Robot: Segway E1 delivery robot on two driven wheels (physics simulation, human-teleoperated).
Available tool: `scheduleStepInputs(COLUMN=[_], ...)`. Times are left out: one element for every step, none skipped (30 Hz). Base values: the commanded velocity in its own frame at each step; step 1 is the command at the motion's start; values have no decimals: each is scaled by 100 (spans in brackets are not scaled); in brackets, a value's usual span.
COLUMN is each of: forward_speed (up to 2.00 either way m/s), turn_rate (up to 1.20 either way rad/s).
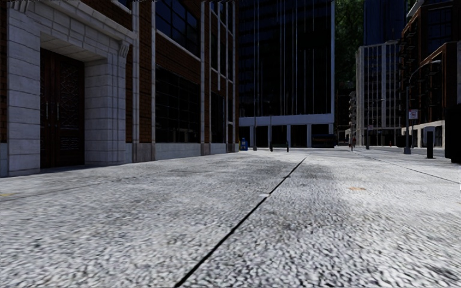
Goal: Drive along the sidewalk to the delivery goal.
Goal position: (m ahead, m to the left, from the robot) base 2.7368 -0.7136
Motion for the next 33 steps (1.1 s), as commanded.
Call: scheduleStepInputs(forward_speed=[165, 165, 165, 165, 165, 165, 165, 165, 165, 165, 165, 165, 165, 164, 163, 163, 163, 163, 163, 163, 163, 163, 163, 163, 163, 163, 163, 163, 163, 163, 163, 163, 163], turn_rate=[-38, -38, -38, -39, -41, -43, -43, -43, -43, -43, -43, -43, -43, -43, -43, -43, -43, -43, -43, -43, -43, -43, -43, -43, -43, -43, -43, -43, -43, -43, -43, -43, -43])
